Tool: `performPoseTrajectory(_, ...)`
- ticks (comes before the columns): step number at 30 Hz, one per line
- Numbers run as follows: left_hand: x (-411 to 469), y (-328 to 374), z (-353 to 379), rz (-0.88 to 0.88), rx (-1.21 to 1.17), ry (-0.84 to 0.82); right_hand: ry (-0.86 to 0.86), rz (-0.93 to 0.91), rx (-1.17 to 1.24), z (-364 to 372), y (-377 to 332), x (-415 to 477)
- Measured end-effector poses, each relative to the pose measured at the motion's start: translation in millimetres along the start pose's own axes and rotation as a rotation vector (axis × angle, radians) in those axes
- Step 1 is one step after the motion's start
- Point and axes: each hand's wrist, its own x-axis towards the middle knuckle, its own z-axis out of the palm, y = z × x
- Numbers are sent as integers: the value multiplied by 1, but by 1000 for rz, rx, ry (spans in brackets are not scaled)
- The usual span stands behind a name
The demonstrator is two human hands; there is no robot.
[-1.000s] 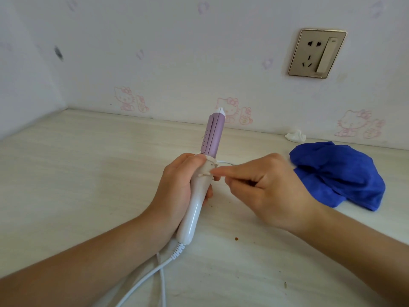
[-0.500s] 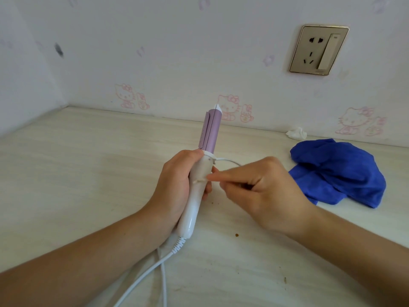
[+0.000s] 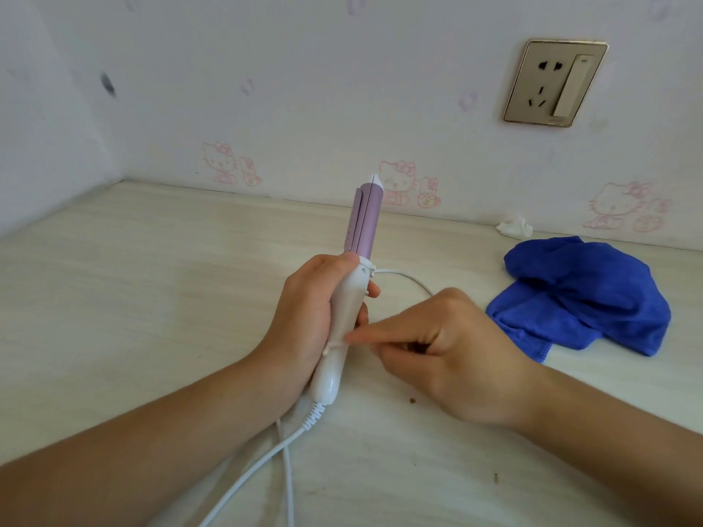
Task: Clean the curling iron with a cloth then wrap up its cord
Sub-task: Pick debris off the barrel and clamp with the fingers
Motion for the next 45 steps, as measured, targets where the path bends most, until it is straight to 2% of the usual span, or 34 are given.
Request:
performPoseTrajectory(2, 0, 0, -1, 6, 11, 10, -25, -6, -14, 0, 0, 0)
performPoseTrajectory(5, 0, -1, -2, 15, 28, 10, -165, -75, -23, 7, -10, -5)
performPoseTrajectory(10, 0, -1, -2, 28, 60, 27, 31, -30, -24, -2, 4, 2)
performPoseTrajectory(14, 0, 0, -1, -22, 42, -12, 49, -53, -33, -1, 5, 2)
performPoseTrajectory(19, -1, 3, 5, -73, -14, -48, 284, 29, -42, -10, 21, 8)
performPoseTrajectory(23, -3, 6, 6, -104, -6, -64, 248, 2, -54, -6, 18, 6)
performPoseTrajectory(28, -3, 5, 1, -149, -63, -153, 388, 91, -69, -23, 31, 13)
performPoseTrajectory(34, -4, 5, 6, -187, -195, -144, 310, 53, -50, -16, 28, 9)
performPoseTrajectory(37, -5, 5, 6, -184, -158, -190, 403, 51, -39, -24, 31, 15)
performPoseTrajectory(42, -6, 2, 6, -199, -101, -140, 321, -12, -68, -9, 21, 6)
performPoseTrajectory(45, -6, 4, 6, -224, -135, -185, 386, 22, -96, -16, 27, 11)
